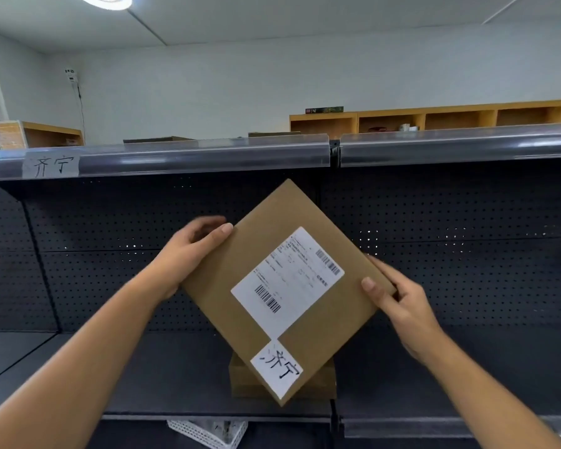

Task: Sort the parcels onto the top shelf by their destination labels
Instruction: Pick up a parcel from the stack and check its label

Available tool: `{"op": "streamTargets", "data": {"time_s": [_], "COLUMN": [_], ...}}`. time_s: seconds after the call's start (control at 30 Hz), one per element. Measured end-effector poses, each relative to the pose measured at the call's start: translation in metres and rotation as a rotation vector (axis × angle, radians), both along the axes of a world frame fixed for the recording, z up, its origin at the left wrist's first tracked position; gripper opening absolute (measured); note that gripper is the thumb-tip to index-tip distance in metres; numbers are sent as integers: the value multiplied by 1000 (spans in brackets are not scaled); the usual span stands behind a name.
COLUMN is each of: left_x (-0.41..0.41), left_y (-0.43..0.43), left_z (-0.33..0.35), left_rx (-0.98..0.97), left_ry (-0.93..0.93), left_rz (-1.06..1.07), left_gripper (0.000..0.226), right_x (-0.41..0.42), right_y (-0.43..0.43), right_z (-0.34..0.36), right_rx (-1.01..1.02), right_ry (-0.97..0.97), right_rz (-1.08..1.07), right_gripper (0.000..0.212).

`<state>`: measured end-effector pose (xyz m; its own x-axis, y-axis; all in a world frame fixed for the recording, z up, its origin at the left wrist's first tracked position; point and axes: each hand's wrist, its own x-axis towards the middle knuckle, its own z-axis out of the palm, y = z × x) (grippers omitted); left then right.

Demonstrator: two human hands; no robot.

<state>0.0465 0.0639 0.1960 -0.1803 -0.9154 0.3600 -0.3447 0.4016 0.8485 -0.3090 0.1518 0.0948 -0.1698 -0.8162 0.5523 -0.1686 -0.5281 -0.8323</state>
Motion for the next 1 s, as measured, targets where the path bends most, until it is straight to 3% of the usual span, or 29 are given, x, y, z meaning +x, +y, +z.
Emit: {"op": "streamTargets", "data": {"time_s": [0.07, 0.13, 0.27, 0.43, 0.53, 0.77, 0.9, 1.0], "left_x": [3, 3, -6, -17, -23, -24, -22, -16], "left_y": [3, 0, 4, 19, 28, 41, 51, 62], "left_z": [4, -4, -23, -52, -63, -74, -77, -78], "left_rx": [240, 289, 218, 274, 299, 381, 344, 283], "left_ry": [-89, -78, 116, 309, 423, 560, 631, 719], "left_rz": [-158, -200, -166, -175, -134, -11, 8, -29], "left_gripper": [90, 96, 73, 59, 58, 60, 47, 60], "right_x": [-5, -6, 5, 21, 33, 54, 56, 57], "right_y": [-8, -15, -21, -16, -8, 14, 20, 21], "right_z": [22, 44, 62, 29, 4, -21, -19, -17], "right_rx": [-9, -41, -101, -56, 15, 57, 36, 61], "right_ry": [39, 35, -86, -128, -135, -110, -153, -194], "right_rz": [6, -3, -49, -83, -56, 7, -5, 4], "right_gripper": [65, 57, 60, 79, 80, 42, 32, 25]}}
